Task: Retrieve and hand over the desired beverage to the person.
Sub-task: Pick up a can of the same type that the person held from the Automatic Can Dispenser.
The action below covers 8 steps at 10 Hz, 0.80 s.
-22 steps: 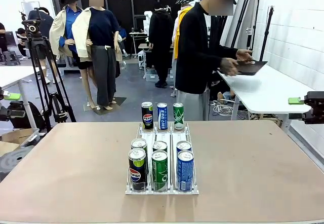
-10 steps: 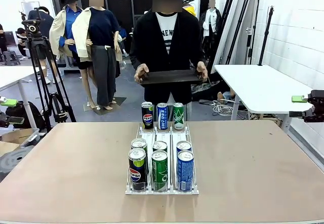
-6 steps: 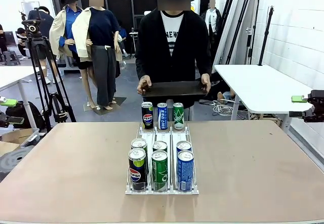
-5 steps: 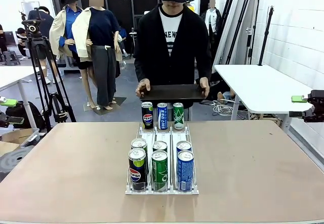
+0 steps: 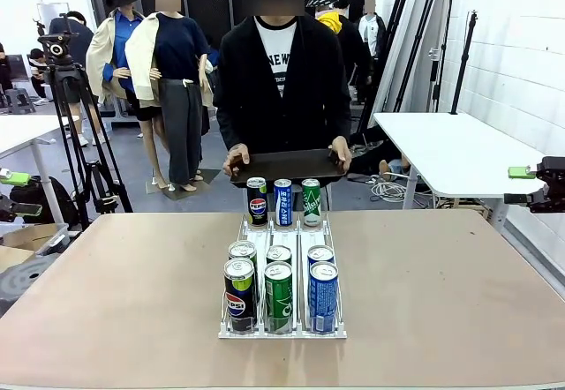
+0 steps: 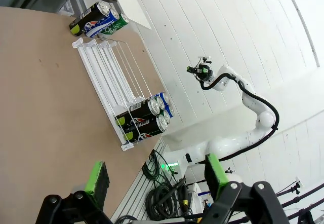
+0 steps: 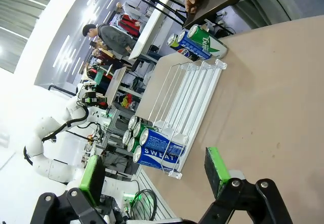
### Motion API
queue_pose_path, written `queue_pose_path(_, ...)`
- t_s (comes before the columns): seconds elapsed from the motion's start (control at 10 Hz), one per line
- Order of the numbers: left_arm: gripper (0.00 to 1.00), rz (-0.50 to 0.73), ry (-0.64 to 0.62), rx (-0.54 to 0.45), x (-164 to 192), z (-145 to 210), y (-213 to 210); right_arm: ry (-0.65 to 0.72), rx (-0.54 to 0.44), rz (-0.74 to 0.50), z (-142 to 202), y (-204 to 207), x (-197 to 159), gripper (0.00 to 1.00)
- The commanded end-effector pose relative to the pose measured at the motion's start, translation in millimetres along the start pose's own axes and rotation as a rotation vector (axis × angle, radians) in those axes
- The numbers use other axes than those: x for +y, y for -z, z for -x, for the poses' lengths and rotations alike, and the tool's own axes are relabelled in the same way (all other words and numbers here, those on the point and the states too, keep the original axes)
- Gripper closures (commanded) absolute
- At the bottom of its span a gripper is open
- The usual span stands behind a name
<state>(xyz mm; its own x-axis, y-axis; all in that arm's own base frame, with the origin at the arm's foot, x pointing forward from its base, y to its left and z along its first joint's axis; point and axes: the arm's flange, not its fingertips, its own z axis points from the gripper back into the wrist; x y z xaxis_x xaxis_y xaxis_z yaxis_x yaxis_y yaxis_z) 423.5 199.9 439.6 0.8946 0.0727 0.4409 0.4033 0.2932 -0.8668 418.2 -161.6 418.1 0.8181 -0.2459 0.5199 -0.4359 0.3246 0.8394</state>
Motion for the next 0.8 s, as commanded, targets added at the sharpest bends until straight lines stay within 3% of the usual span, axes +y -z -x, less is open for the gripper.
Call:
queue_pose_path(0.0,0.0,-0.006,0.0,0.002,0.3,0.3,-1.2,0.005,-0.005,0.006,3.3,1.5,2.3,0.0)
queue_pose_path(0.7,0.0,-0.006,0.0,0.002,0.3,0.3,-1.2,0.005,-0.005,0.006,3.3,1.5,2.3,0.0)
